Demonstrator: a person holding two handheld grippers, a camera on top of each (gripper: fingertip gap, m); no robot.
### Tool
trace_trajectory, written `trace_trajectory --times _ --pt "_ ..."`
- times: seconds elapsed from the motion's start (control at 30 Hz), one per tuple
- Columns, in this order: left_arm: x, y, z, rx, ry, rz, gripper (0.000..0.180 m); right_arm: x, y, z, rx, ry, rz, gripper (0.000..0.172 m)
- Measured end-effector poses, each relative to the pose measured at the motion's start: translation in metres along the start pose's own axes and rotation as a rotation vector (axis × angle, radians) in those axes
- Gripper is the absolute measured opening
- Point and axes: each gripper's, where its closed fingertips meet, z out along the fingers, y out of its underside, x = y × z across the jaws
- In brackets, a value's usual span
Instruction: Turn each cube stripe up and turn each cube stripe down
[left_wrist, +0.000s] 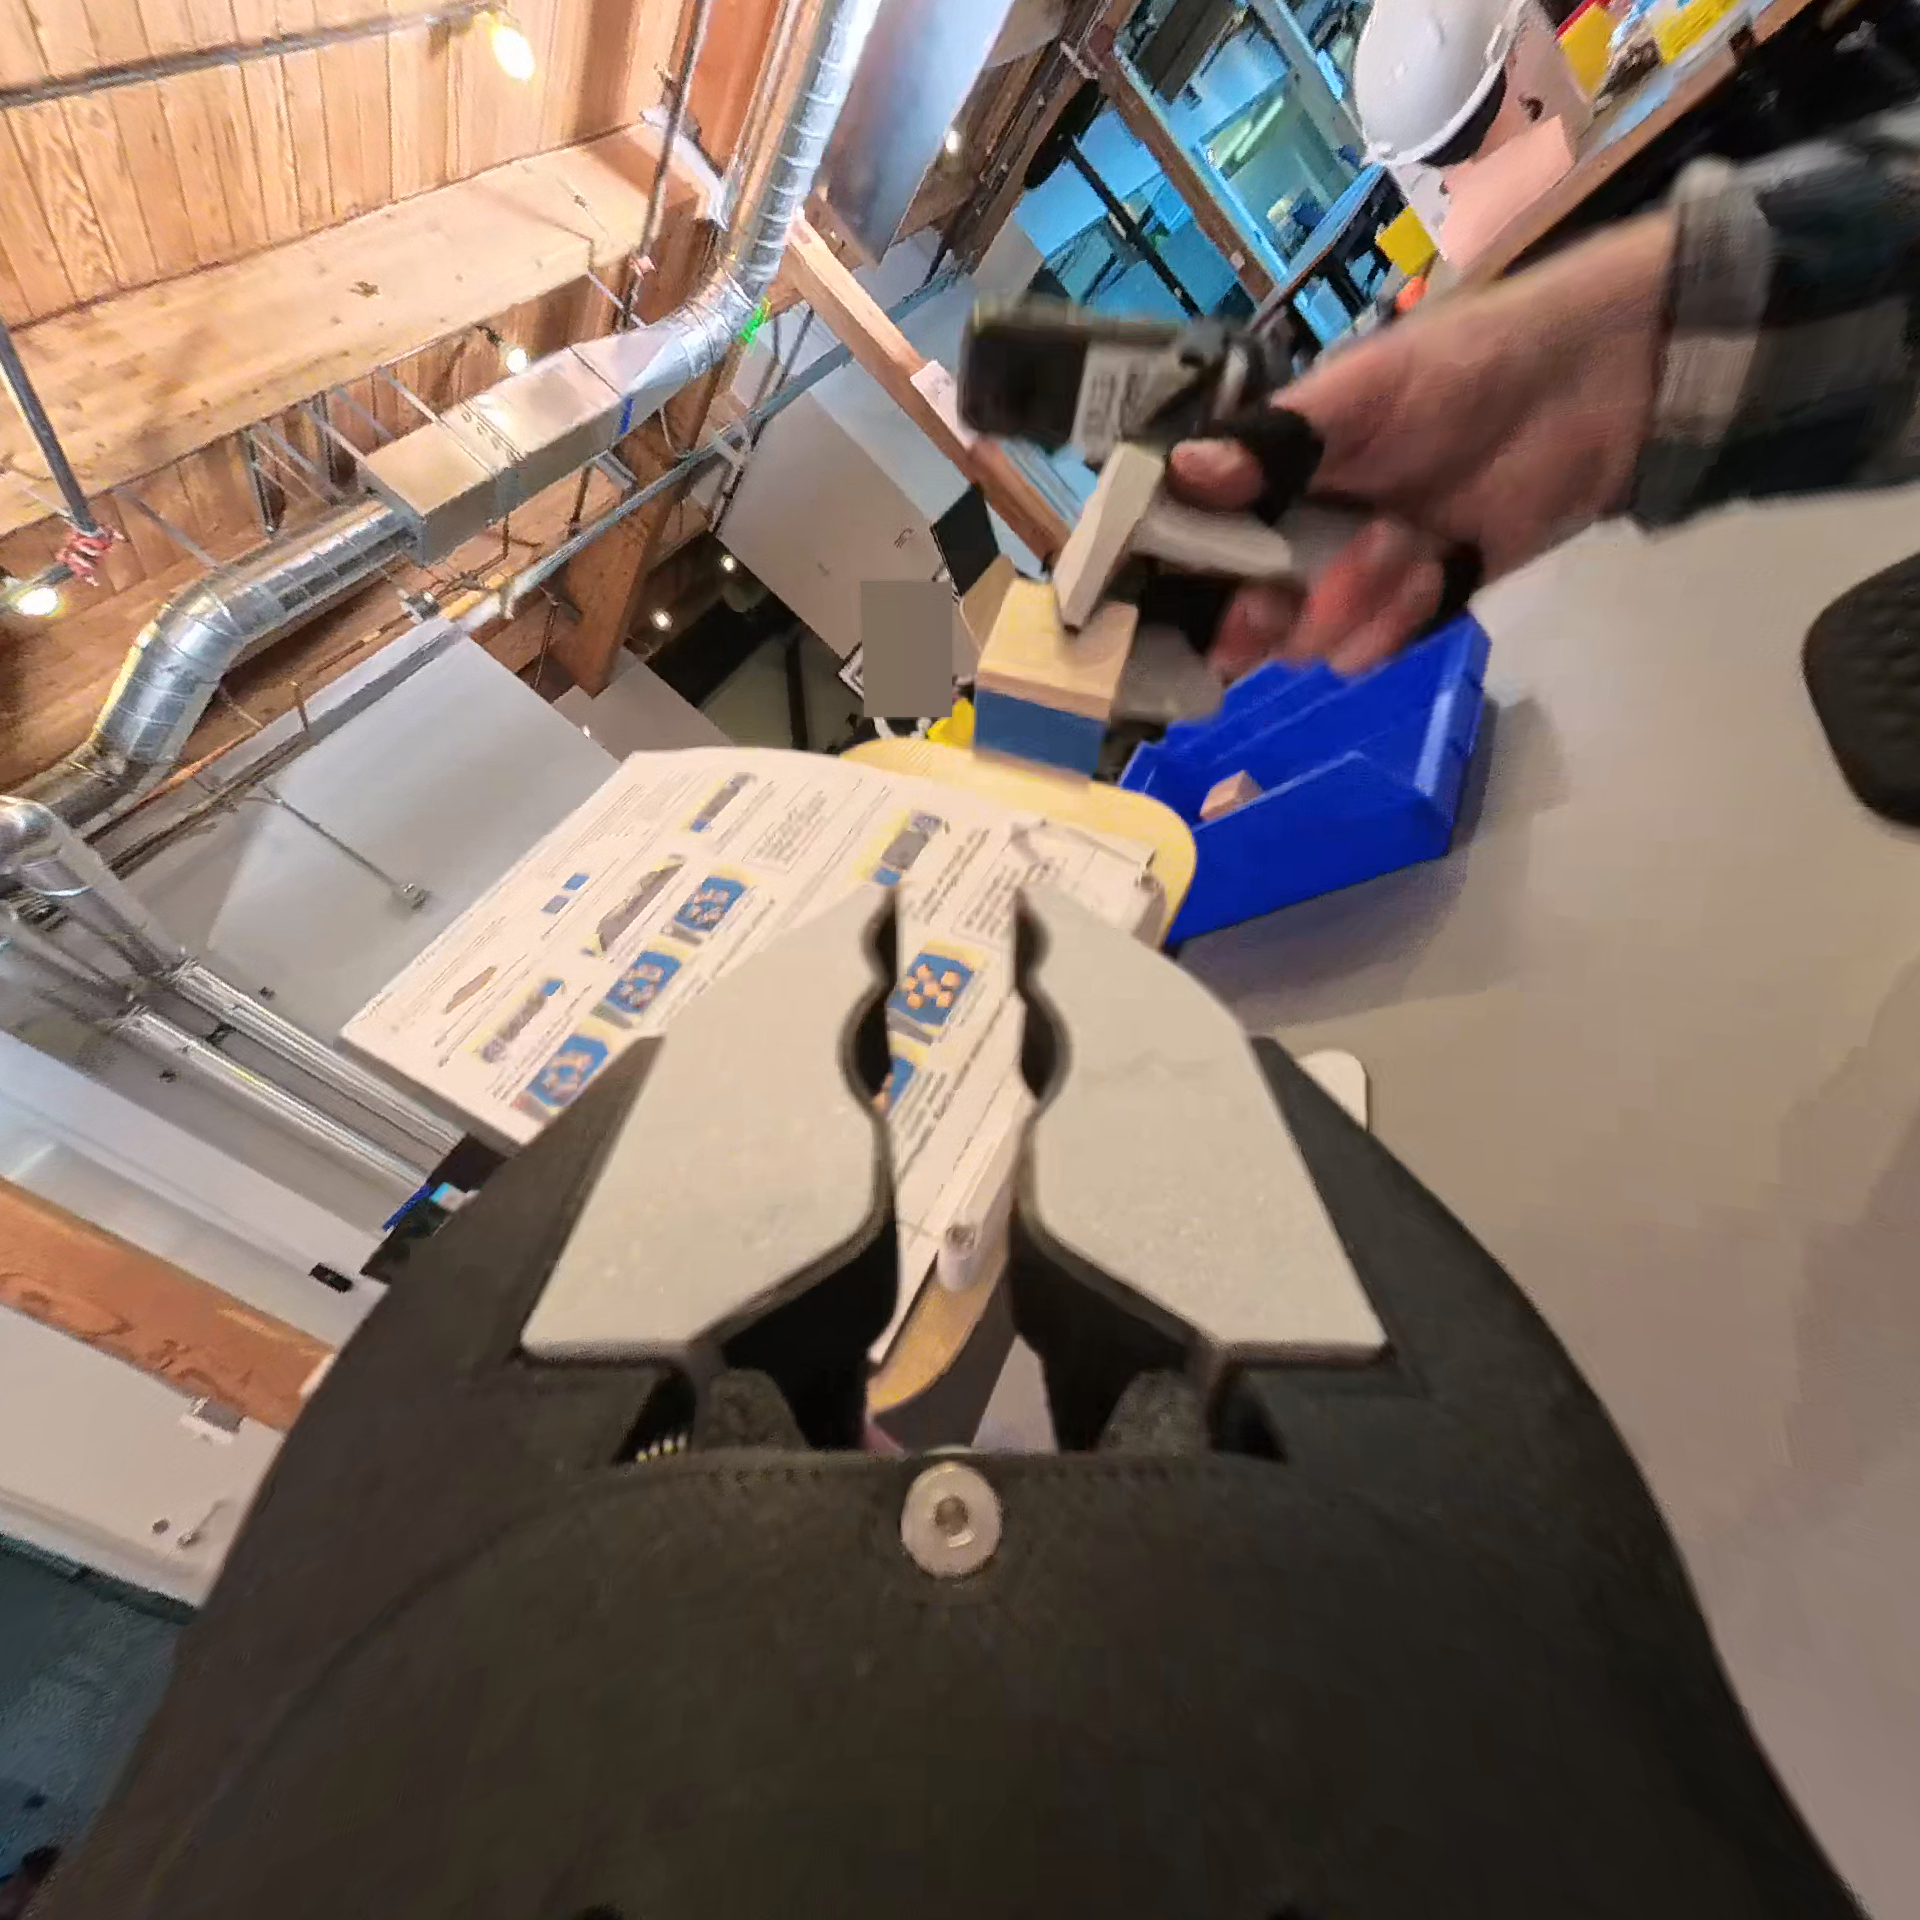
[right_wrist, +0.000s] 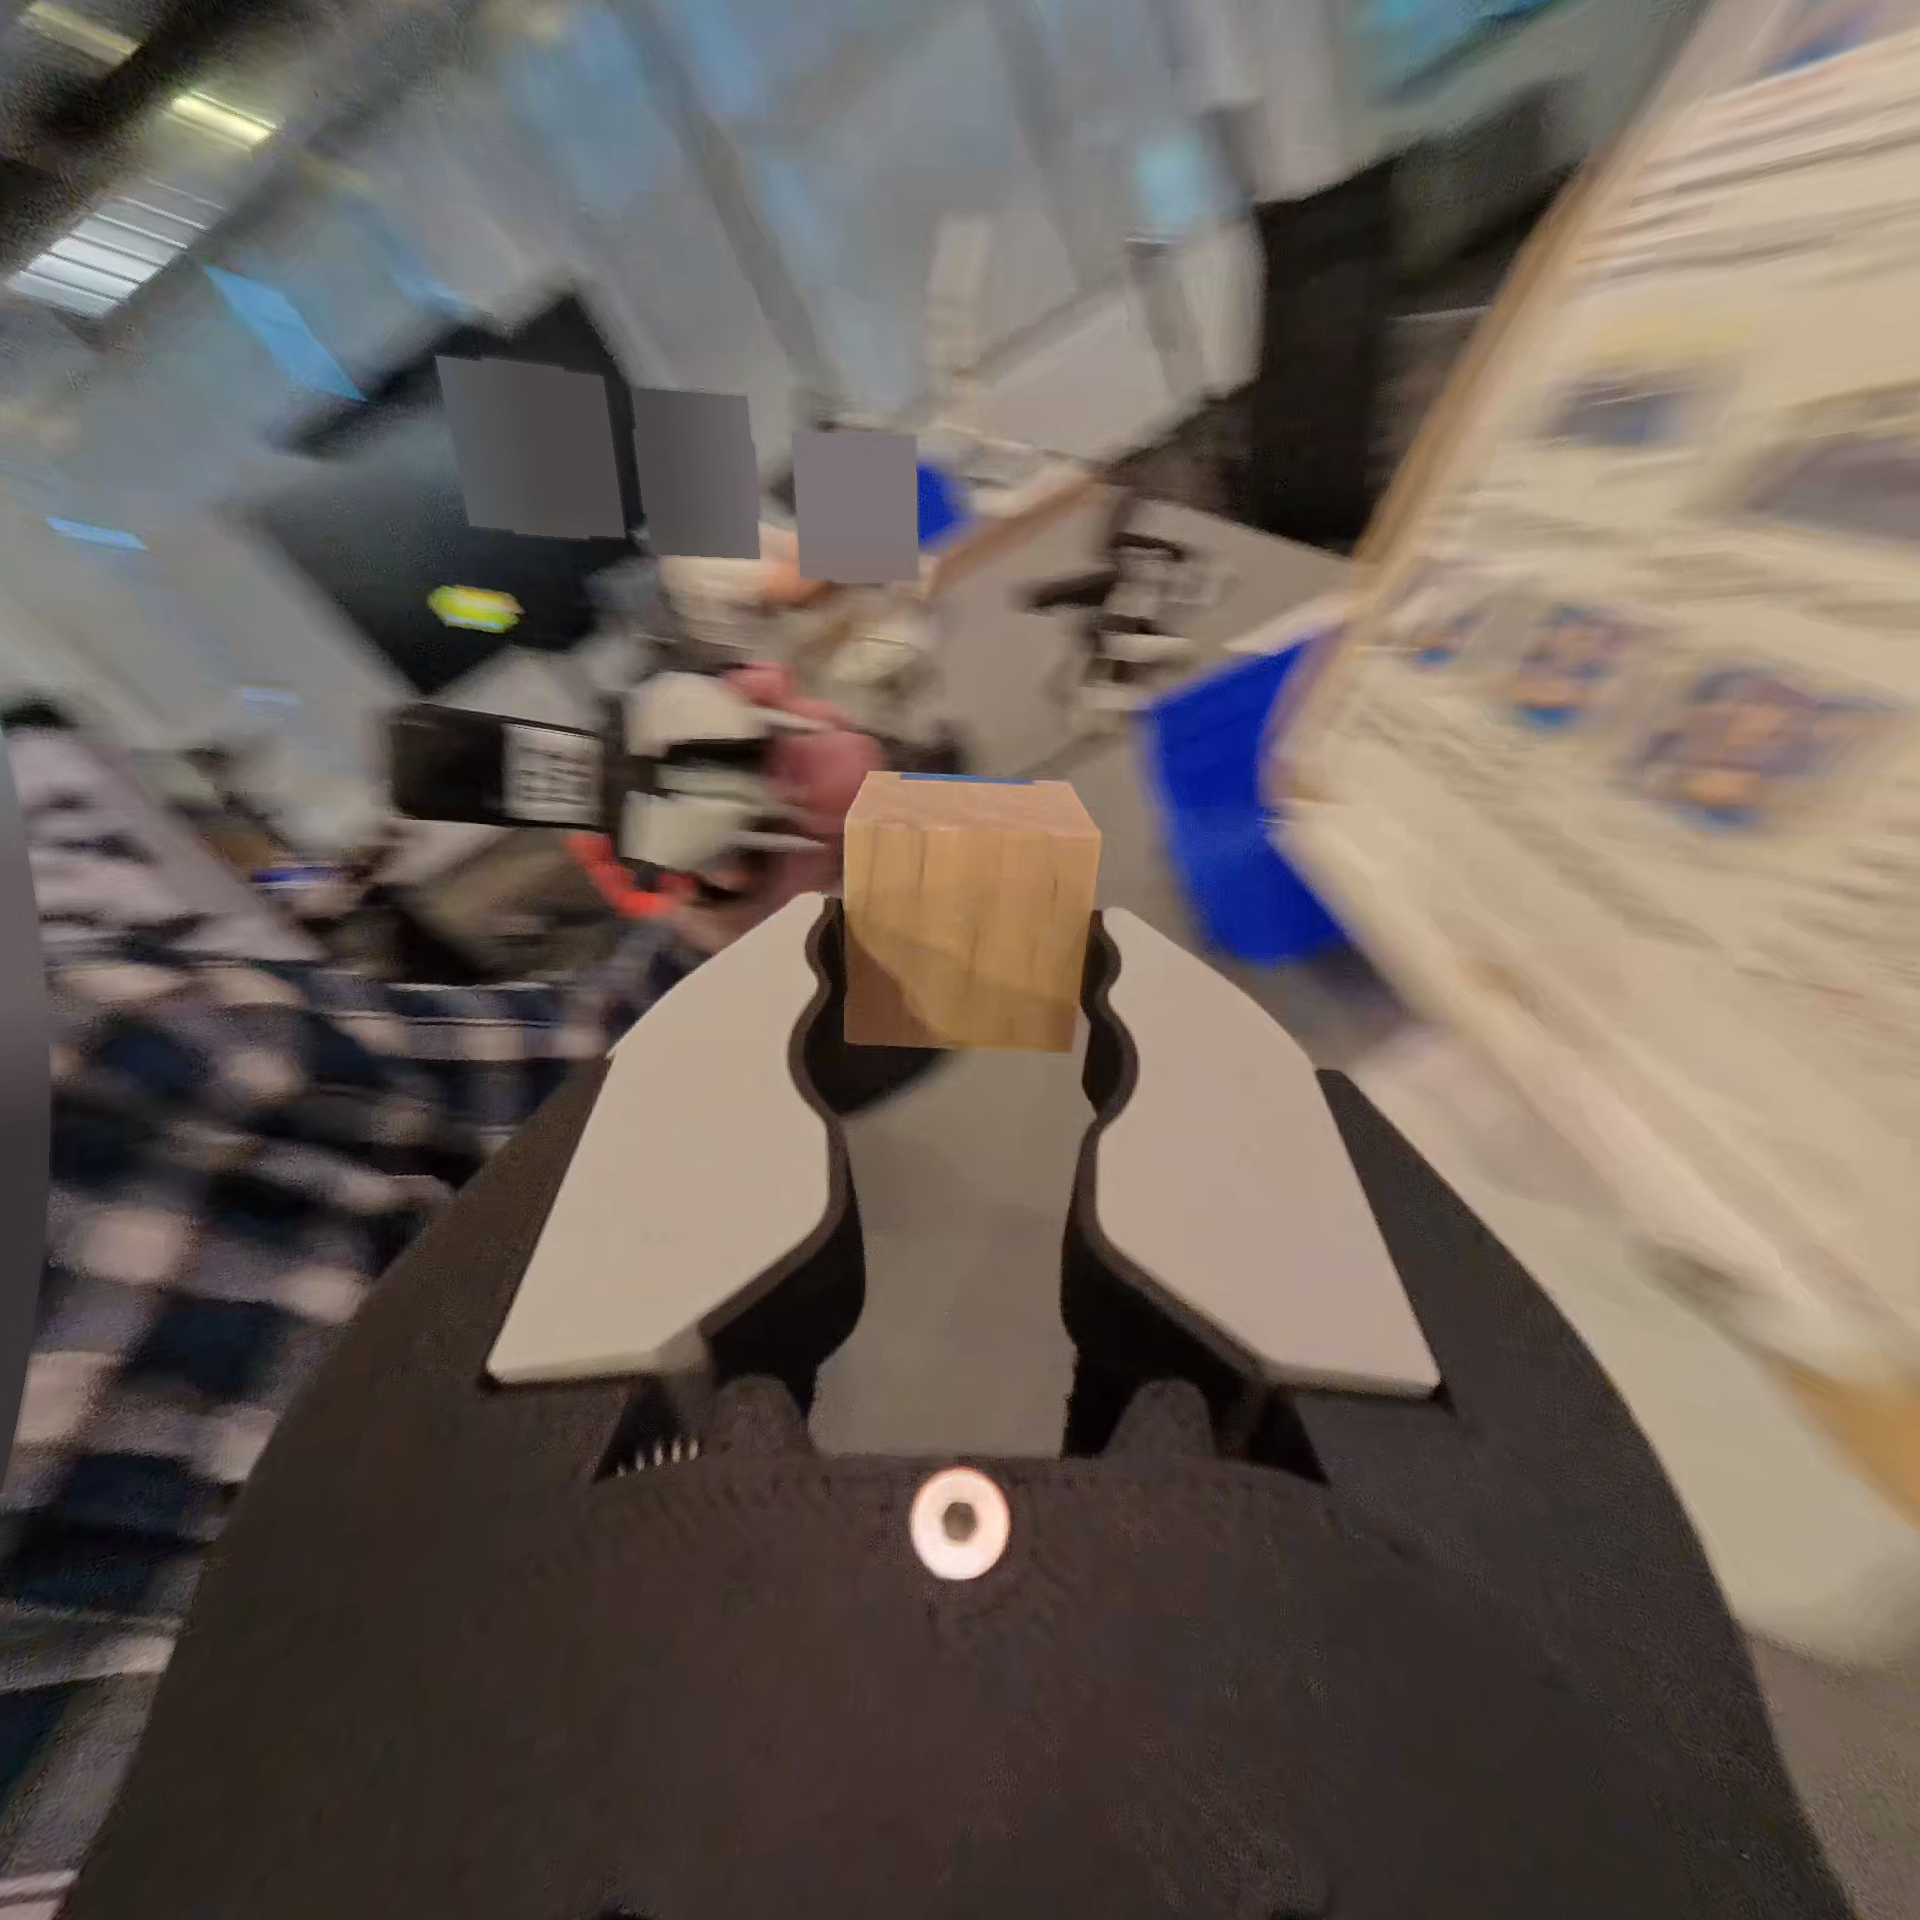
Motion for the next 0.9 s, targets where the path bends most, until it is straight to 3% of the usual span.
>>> trace_trajectory --times 0.07,0.2,0.3,0.43,0.6,0.73,0.77,0.8,0.9 --pt "-0.006 0.015 -0.005 -0.044 -0.003 -0.018 0.0 0.048 -0.015 -0.057 -0.041 0.312 -0.074 0.044" --pt "-0.023 0.047 -0.012 -0.109 -0.082 -0.092 0.0 0.139 -0.016 -0.189 -0.245 0.921 -0.101 0.044" --pt "-0.027 0.072 -0.015 -0.179 -0.096 -0.114 0.0 0.193 0.017 -0.261 -0.417 1.144 0.06 0.044" --pt "-0.029 0.104 -0.017 -0.268 -0.092 -0.143 0.0 0.255 0.075 -0.314 -0.613 1.267 0.258 0.044" --pt "-0.025 0.127 -0.019 -0.344 -0.068 -0.157 0.0 0.303 0.126 -0.342 -0.78 1.321 0.396 0.045" --pt "-0.023 0.138 -0.02 -0.385 -0.054 -0.158 0.0 0.326 0.146 -0.351 -0.833 1.339 0.445 0.045" --pt "-0.023 0.141 -0.019 -0.393 -0.049 -0.16 0.0 0.327 0.15 -0.35 -0.849 1.326 0.463 0.048" --pt "-0.024 0.144 -0.019 -0.406 -0.052 -0.166 0.001 0.328 0.151 -0.351 -0.865 1.332 0.466 0.063" --pt "-0.036 0.156 -0.022 -0.435 -0.086 -0.182 0.007 0.319 0.126 -0.346 -0.772 1.354 0.398 0.069"
